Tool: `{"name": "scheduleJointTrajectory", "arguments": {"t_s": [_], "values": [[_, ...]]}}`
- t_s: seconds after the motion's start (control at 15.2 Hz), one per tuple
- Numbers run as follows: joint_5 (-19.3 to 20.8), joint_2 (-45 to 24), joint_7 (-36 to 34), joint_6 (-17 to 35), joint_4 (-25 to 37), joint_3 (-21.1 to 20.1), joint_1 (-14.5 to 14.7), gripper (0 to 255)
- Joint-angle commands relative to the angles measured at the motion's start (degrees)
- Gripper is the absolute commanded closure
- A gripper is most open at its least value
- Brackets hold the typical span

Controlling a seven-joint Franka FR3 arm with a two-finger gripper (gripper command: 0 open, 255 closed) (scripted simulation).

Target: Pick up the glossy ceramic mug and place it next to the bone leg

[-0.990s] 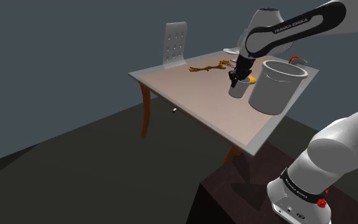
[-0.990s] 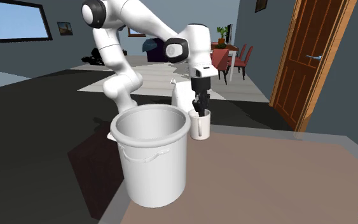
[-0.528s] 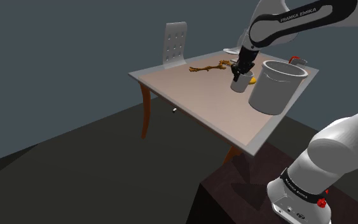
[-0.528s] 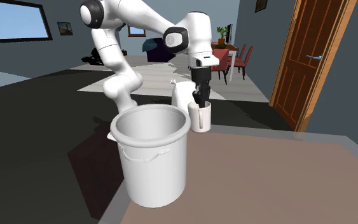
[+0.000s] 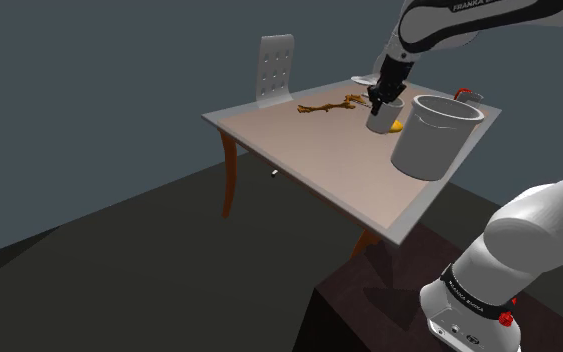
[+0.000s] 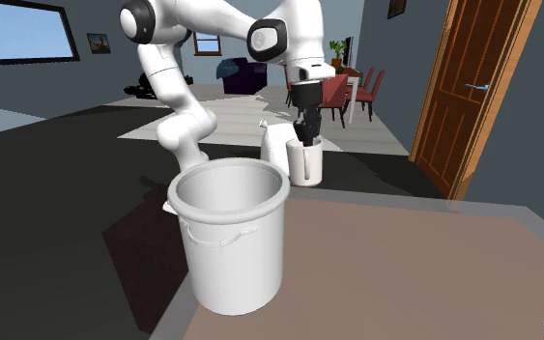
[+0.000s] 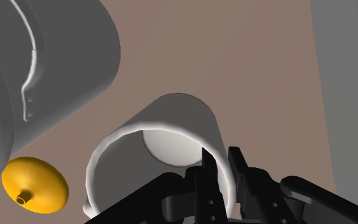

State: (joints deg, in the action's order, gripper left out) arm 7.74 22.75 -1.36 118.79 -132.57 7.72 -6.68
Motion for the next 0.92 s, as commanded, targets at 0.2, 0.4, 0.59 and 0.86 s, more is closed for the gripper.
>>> {"name": "scheduleJointTrajectory", "arguments": {"t_s": [0.2, 0.4, 0.59, 0.86], "values": [[-0.7, -5.8, 2.9, -0.7, 6.8, 2.0, -0.4, 255], [-1.9, -12.0, 5.9, -0.6, 13.1, 3.8, -0.8, 255], [-3.7, -18.4, 8.9, -1.1, 20.0, 5.4, -1.5, 255], [-6.6, -27.3, 12.9, -2.8, 30.4, 7.0, -2.9, 255]]}}
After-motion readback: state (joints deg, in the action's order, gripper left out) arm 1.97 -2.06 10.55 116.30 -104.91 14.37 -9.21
